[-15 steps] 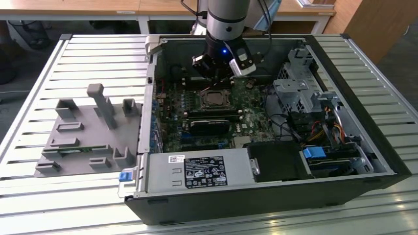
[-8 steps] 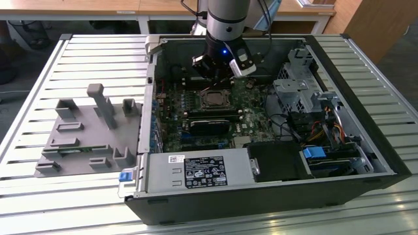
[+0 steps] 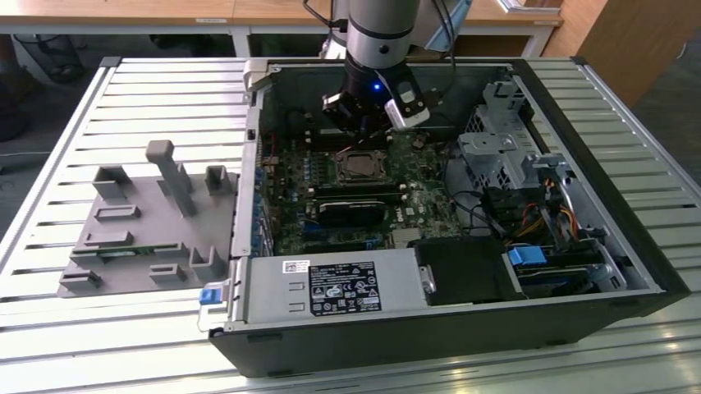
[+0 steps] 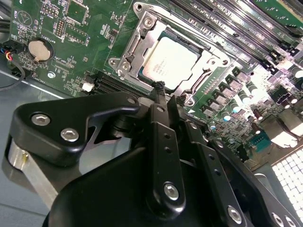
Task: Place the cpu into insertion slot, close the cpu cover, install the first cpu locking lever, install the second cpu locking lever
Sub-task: 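Install the first cpu locking lever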
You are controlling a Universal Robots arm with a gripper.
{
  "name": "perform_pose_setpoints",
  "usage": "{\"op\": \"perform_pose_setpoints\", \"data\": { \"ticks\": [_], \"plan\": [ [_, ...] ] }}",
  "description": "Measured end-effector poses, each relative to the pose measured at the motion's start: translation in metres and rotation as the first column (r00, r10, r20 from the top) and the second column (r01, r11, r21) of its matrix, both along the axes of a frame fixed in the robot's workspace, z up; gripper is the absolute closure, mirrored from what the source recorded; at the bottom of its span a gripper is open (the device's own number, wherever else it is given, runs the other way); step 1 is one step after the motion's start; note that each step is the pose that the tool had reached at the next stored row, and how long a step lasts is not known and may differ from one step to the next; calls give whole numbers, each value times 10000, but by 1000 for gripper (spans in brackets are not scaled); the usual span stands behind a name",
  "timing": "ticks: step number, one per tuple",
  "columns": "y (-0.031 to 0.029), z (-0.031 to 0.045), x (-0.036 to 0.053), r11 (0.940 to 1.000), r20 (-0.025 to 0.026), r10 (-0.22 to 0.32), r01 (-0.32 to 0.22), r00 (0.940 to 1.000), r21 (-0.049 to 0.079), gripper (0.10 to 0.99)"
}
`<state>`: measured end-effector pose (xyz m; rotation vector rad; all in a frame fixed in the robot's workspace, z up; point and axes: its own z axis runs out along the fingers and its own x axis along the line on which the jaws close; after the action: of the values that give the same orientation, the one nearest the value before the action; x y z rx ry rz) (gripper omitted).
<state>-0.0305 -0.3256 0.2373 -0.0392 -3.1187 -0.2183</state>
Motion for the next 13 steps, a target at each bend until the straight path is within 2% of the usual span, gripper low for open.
{"op": "perform_pose_setpoints", "data": {
  "ticks": [1, 2, 3, 4, 6, 7, 13],
  "plan": [
    [0, 0, 0, 10000, 0, 0, 0, 10000, 0, 867],
    [0, 0, 0, 10000, 0, 0, 0, 10000, 0, 929],
    [-1, 0, 0, 10000, 0, 0, 0, 10000, 0, 929],
    [-1, 0, 0, 10000, 1, 0, 0, 10000, 1, 980],
    [-1, 0, 0, 10000, 0, 0, 0, 10000, 0, 980],
    [-64, 0, 0, 10000, 0, 0, 0, 10000, 0, 980],
    [-65, 0, 0, 10000, 0, 0, 0, 10000, 0, 973]
  ]
}}
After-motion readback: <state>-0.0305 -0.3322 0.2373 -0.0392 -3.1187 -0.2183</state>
